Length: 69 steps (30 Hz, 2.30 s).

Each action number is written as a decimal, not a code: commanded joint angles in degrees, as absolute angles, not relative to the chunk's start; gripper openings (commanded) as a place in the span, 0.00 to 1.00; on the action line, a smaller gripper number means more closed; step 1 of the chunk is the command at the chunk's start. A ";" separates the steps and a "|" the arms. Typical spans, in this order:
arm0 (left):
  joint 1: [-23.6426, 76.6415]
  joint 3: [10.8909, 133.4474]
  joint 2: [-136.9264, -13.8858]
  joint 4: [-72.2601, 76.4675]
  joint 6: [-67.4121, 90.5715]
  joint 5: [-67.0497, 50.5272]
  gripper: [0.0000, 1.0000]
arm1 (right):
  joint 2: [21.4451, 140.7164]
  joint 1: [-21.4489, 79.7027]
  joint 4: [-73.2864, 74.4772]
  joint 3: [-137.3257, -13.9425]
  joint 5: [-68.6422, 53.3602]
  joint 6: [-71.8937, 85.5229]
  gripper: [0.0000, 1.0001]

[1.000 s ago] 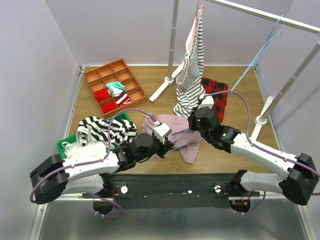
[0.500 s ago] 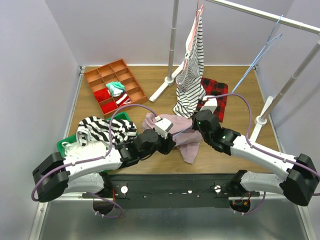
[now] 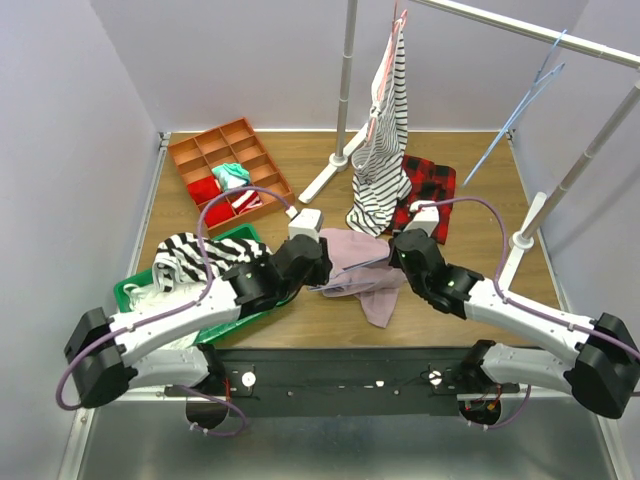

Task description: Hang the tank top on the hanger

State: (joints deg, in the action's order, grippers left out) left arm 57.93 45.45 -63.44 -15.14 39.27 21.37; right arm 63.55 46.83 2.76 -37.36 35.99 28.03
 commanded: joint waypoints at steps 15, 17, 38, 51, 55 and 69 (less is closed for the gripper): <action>54.14 65.56 -91.49 -31.12 34.37 15.03 0.62 | 60.29 47.11 6.50 -34.19 31.73 29.36 0.01; 52.66 66.09 -92.72 -30.07 34.37 14.24 0.63 | 60.64 47.11 6.33 -34.01 31.47 29.36 0.01; 49.75 66.71 -96.60 -30.76 34.72 16.17 0.15 | 62.58 47.20 6.42 -34.89 32.26 29.53 0.01; 50.45 68.11 -94.39 -31.46 25.76 9.85 0.54 | 62.84 47.20 7.21 -35.60 30.68 28.30 0.01; 51.50 71.71 -97.73 -33.04 24.35 9.23 0.58 | 63.46 47.11 8.70 -36.03 30.32 27.77 0.01; 53.96 75.59 -105.90 -35.42 23.81 10.11 0.60 | 62.05 47.20 8.70 -34.19 30.67 28.92 0.01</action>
State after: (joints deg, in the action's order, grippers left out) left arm 52.75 74.59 -103.48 -33.69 24.38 10.63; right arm 62.43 46.94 6.72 -35.51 32.18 24.62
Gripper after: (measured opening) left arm 0.633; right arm 0.050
